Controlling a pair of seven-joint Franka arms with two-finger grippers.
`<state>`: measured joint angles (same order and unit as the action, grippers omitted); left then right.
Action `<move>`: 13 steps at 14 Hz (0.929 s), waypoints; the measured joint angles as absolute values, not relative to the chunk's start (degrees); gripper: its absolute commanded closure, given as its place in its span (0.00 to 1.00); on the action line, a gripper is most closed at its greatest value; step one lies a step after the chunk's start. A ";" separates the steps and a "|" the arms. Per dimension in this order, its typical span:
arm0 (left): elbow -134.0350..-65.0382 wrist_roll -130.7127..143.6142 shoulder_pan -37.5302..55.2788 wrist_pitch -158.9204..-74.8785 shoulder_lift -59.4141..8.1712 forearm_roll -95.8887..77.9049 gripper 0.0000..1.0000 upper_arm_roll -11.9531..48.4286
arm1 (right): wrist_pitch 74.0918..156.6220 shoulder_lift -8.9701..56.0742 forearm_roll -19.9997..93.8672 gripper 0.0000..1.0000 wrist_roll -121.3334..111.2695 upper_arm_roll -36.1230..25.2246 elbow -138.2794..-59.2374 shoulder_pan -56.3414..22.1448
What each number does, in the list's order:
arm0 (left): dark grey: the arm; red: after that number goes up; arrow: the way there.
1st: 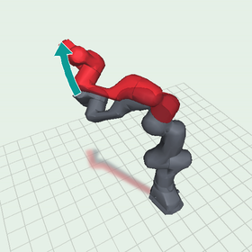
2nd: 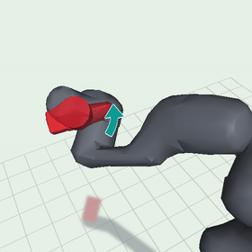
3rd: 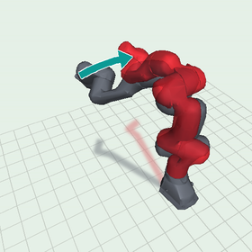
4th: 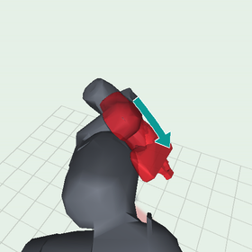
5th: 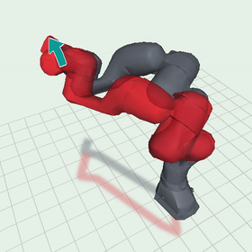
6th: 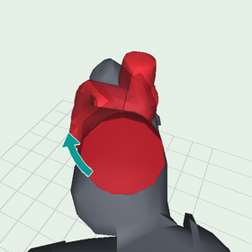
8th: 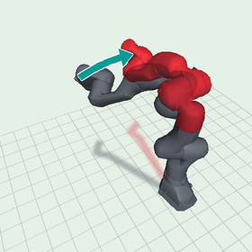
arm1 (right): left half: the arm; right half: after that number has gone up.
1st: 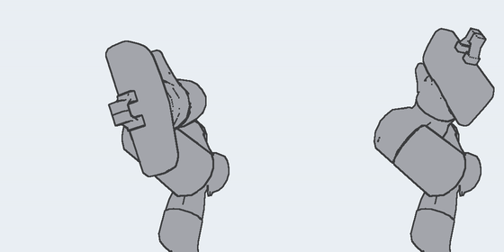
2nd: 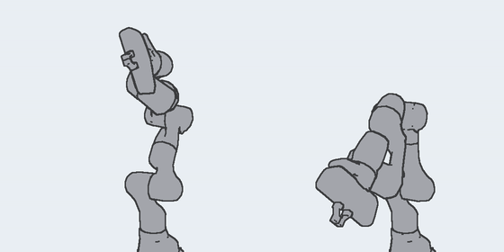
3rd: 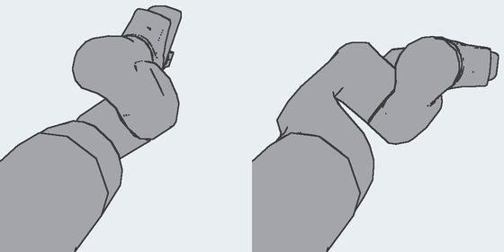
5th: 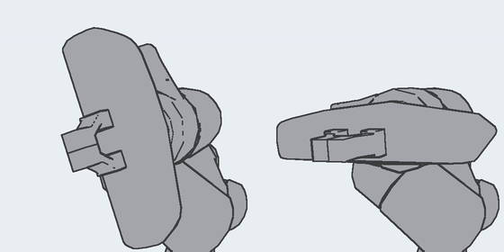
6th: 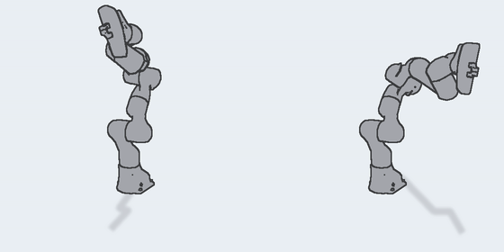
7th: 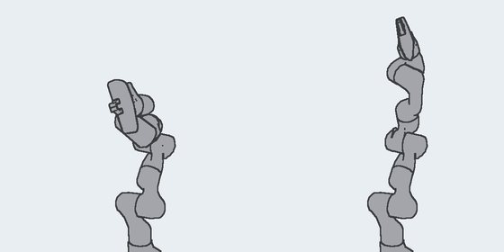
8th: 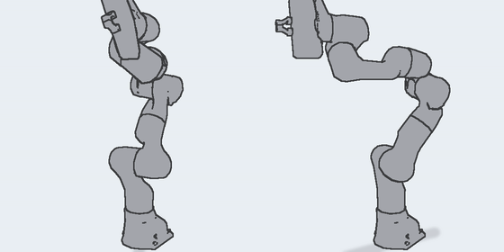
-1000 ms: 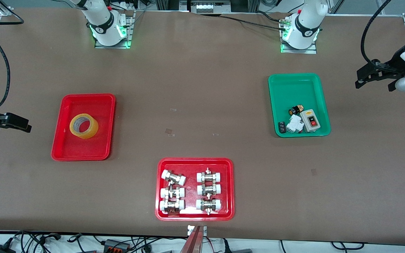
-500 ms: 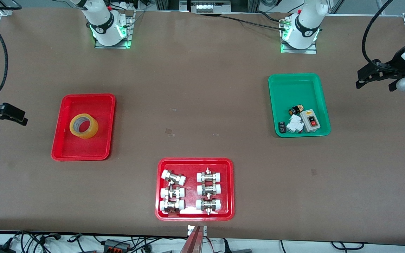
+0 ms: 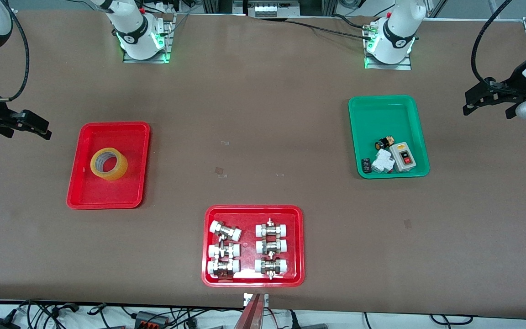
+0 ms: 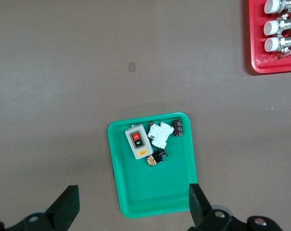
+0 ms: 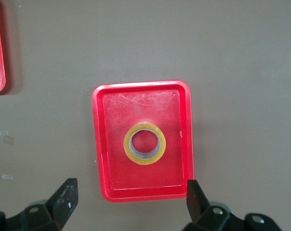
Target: Left arm passes tape to right arm into tray
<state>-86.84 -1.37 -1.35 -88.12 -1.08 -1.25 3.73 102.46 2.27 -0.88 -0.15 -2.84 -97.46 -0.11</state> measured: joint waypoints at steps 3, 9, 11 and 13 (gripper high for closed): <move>-86.84 -1.37 -1.35 -88.11 -1.08 -1.25 0.00 3.73 | 102.11 2.27 -0.88 0.00 -0.14 -2.86 -97.50 -0.10; -86.84 -1.37 -1.41 -88.07 -1.08 -1.25 0.00 3.71 | 102.12 1.73 -0.88 0.00 -0.14 -2.71 -97.44 -0.12; -86.84 -1.37 -1.42 -88.06 -1.08 -1.25 0.00 3.71 | 102.13 1.73 -0.88 0.00 -0.09 -2.70 -97.43 -0.10; -86.84 -1.37 -1.43 -88.05 -1.08 -1.25 0.00 3.71 | 102.15 1.73 -0.87 0.00 -0.07 -1.86 -97.43 0.61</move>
<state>-86.84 -1.37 -1.43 -88.05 -1.08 -1.25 3.71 102.15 1.73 -0.87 -0.07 -1.86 -97.43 0.61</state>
